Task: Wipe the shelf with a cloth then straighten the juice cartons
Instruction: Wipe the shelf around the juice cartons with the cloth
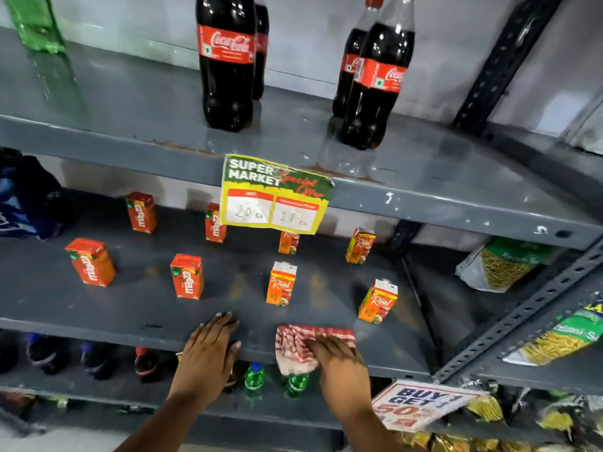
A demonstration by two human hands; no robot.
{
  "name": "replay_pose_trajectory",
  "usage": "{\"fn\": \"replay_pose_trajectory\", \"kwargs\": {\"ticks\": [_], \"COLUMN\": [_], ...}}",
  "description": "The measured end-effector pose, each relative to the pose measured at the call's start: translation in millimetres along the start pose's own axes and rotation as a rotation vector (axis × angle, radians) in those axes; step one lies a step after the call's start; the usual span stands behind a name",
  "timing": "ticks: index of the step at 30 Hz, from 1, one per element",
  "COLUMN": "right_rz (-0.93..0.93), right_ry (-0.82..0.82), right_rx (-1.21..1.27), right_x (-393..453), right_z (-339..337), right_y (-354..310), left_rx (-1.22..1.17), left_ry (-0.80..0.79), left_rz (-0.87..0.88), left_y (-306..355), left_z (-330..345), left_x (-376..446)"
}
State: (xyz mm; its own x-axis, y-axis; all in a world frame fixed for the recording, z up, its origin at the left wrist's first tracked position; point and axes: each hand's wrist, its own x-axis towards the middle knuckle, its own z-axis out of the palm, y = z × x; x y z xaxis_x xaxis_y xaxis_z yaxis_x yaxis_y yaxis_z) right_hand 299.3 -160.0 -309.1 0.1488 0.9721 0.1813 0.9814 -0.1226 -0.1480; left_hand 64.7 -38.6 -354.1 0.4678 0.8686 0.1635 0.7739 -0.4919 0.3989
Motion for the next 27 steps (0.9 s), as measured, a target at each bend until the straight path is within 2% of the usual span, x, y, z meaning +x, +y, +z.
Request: {"fn": "replay_pose_trajectory", "kwargs": {"ticks": [4, 8, 13, 19, 24, 27], "right_rz": [-0.042, 0.042, 0.051, -0.042, 0.062, 0.163], "right_ry": [0.039, 0.141, -0.007, 0.044, 0.214, 0.148], "right_rx": [0.073, 0.100, -0.019, 0.035, 0.005, -0.056], "right_x": [-36, -13, 14, -56, -54, -26], "right_z": [-10, -39, -20, -7, -48, -56], "right_y": [21, 37, 45, 70, 100, 109], "left_rx": [0.011, 0.010, 0.073, 0.116, 0.108, 0.121], "left_ry": [0.024, 0.102, 0.069, 0.059, 0.081, 0.094], "left_rz": [-0.014, -0.103, -0.196, -0.194, -0.192, -0.176], "left_y": [7, 26, 49, 47, 49, 49], "left_z": [1, 2, 15, 20, 21, 22], "left_x": [-3, 4, 13, 13, 13, 13]}}
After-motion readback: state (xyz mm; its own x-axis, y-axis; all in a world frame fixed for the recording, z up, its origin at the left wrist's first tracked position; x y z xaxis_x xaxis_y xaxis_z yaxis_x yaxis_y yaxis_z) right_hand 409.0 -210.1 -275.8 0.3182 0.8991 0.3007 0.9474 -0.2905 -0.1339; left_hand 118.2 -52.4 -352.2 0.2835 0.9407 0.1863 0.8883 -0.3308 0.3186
